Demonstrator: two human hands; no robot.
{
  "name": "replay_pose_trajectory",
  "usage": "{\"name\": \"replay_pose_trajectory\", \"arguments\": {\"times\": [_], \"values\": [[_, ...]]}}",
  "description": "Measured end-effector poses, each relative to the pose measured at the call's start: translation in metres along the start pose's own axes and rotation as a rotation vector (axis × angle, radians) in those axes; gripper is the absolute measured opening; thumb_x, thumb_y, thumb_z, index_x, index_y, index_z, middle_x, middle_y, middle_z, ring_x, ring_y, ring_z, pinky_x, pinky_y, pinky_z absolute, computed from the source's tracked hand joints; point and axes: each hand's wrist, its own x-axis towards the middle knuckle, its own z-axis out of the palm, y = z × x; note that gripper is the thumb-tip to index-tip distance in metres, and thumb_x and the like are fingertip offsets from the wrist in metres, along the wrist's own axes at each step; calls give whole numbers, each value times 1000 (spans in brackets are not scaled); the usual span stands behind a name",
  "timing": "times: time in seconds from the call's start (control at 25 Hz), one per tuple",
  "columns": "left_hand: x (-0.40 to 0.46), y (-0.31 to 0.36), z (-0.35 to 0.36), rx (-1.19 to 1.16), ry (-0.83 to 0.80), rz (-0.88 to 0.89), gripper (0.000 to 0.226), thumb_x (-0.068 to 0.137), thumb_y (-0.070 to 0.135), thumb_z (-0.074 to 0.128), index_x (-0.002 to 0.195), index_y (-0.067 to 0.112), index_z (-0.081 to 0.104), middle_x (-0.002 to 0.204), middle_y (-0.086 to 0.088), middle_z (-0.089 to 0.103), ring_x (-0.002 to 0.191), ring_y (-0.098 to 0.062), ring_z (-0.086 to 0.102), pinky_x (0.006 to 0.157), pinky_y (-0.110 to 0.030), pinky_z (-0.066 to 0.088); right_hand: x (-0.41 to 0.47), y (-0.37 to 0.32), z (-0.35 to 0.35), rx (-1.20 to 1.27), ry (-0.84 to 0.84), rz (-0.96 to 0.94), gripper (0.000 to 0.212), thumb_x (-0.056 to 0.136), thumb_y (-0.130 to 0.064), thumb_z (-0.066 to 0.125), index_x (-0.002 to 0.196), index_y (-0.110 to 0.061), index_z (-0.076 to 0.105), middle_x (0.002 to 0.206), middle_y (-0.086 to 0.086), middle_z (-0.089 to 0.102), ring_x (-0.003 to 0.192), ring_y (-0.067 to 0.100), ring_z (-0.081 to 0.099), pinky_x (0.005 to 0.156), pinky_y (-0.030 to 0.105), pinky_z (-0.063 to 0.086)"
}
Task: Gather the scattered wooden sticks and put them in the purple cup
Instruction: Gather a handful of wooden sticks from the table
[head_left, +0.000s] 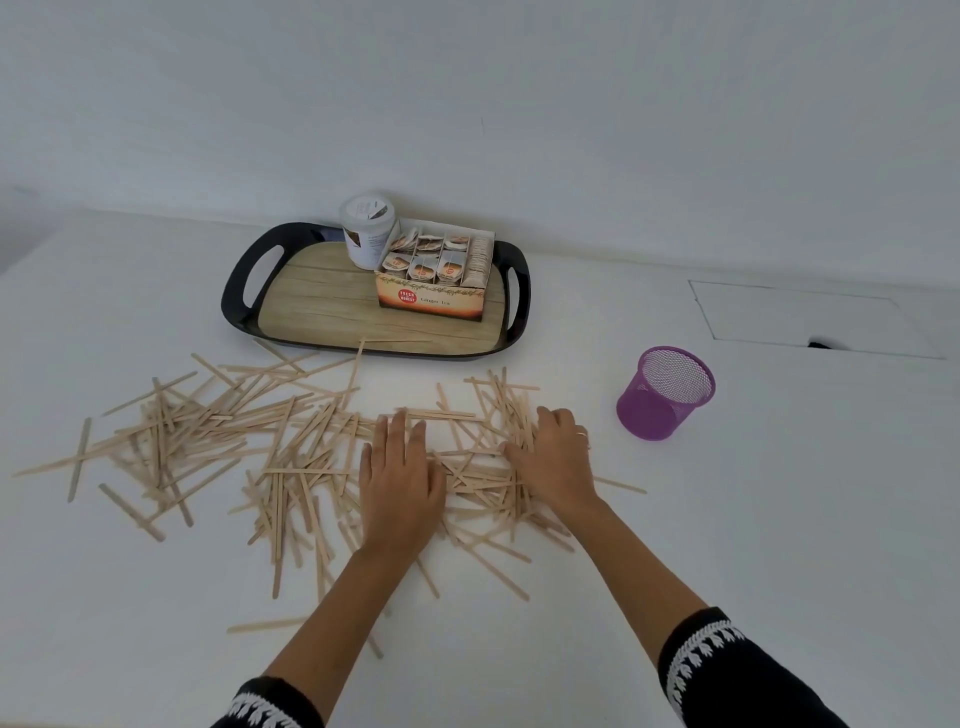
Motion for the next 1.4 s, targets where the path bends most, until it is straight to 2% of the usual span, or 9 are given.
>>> {"name": "replay_pose_trajectory", "arguments": {"times": [0.12,0.2,0.36,0.6,0.72,0.92,1.04,1.12,1.4], "values": [[-3,-4,10,146,-209,-42,58,100,38,22,151,11,20,160,-13,6,147,-30,1,117,-47,4,-7,-3,-3,-206,-58,129,87,71,-75,55,121,-5,48,124,11,41,118,34,39,93,41,41],[-3,-3,18,164,-239,-21,59,100,41,21,152,13,14,161,-9,-1,148,-27,-3,117,-44,0,-12,-10,1,-217,-135,99,96,65,-81,54,124,-6,44,126,11,38,120,34,37,96,42,40],[6,5,23,118,-221,22,54,102,35,23,151,11,18,161,-8,9,148,-24,2,117,-43,3,-14,-18,8,-223,-275,-18,96,62,-72,67,129,-10,37,129,10,31,120,33,33,97,40,39],[25,10,19,-304,-110,103,38,102,17,35,137,5,42,135,-12,53,126,-24,47,106,-33,36,-17,-16,12,-281,-243,-195,78,71,-63,67,121,-9,44,123,10,38,111,30,40,92,38,41],[26,10,12,-472,-85,33,38,103,18,35,138,7,43,140,-7,49,131,-16,43,107,-22,30,-20,-18,17,-294,-177,-222,59,85,-53,57,120,-8,46,120,10,42,110,29,42,91,36,41],[17,-1,4,-159,42,52,42,95,18,37,130,1,53,135,-16,54,130,-30,46,107,-43,34,-21,-25,22,-387,-111,-214,48,85,-46,50,114,-7,49,115,9,45,110,29,45,88,39,37],[8,-8,5,-31,-66,-16,45,99,21,37,142,6,41,149,-12,39,143,-27,27,115,-47,17,-21,-30,23,-451,-118,-197,55,79,-54,54,110,-8,50,112,8,46,107,28,47,87,39,35],[5,-12,9,0,-107,-24,48,101,25,34,146,10,33,155,-9,29,146,-23,18,117,-44,8,-20,-32,25,-444,-102,-203,44,82,-43,53,107,-8,50,111,9,47,104,28,48,84,38,35],[5,-12,9,-70,-86,-68,50,103,31,26,148,11,27,156,-5,28,146,-17,15,119,-39,4,-17,-39,32,-397,-96,-134,28,84,-21,52,108,-6,50,108,10,53,96,28,54,77,35,33]]}}
